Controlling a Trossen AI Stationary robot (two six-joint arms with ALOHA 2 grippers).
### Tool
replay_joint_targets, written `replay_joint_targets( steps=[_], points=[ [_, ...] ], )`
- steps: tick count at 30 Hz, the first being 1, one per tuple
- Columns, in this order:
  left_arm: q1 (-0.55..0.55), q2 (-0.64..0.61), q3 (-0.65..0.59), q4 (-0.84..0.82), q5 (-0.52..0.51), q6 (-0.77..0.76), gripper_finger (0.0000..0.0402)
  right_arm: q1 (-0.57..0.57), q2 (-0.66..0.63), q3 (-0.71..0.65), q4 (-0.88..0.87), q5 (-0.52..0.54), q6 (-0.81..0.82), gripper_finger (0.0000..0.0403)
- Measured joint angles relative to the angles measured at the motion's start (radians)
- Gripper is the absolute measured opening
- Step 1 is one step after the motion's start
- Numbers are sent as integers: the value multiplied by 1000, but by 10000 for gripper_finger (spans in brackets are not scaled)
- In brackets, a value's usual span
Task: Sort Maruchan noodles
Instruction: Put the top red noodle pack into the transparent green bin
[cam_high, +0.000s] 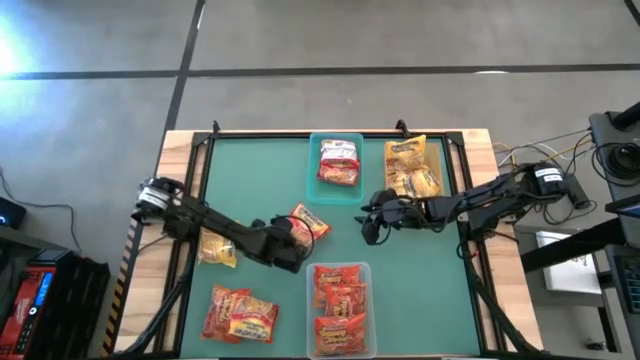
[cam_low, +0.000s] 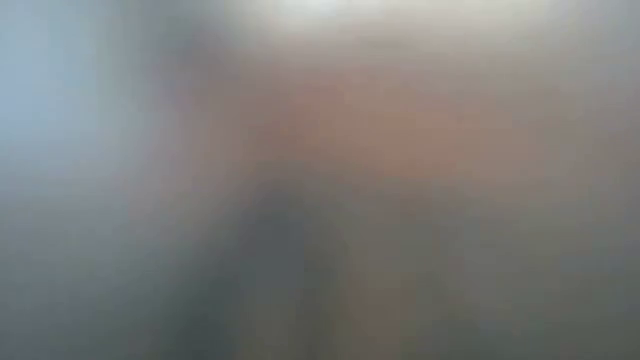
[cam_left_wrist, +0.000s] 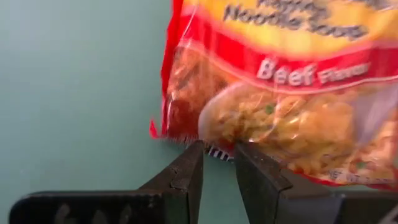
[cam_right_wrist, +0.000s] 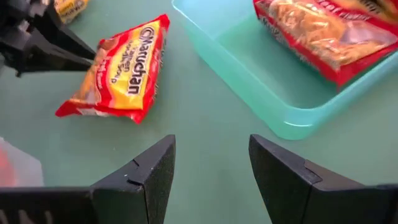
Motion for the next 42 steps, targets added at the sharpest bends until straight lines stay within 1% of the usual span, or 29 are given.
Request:
replay_joint_targets(
  steps=[7, 12, 17, 19, 22, 26, 29, 32, 38, 42],
  points=[
    [35, 57, 1, 19, -64, 174, 75, -3, 123, 19, 108, 14, -18, 194],
    [65, 78, 2, 86, -115, 303, 75, -1, 185, 65, 109, 15, -27, 194],
    [79, 78, 1, 237, -107, 454, 75, 4, 191, 93, 84, -10, -47, 194],
    [78, 78, 3, 268, -92, 493, 75, 4, 175, 93, 64, -20, -48, 194],
    [73, 78, 5, 264, -57, 503, 75, 4, 142, 92, 0, -21, -51, 194],
    [62, 75, 11, 263, -45, 481, 75, 7, 99, 90, -57, -21, -49, 194],
    [55, 71, 38, 257, 0, 477, 75, 18, 70, 90, -44, -81, -7, 194],
    [44, 69, 87, 247, 27, 506, 75, 51, 59, 91, -4, -143, 2, 194],
    [32, 67, 191, 172, 23, 577, 75, 125, 101, 79, -17, -136, -2, 194],
    [32, 67, 255, 84, -2, 600, 75, 126, 121, 55, -24, -82, -5, 194]
  ],
)
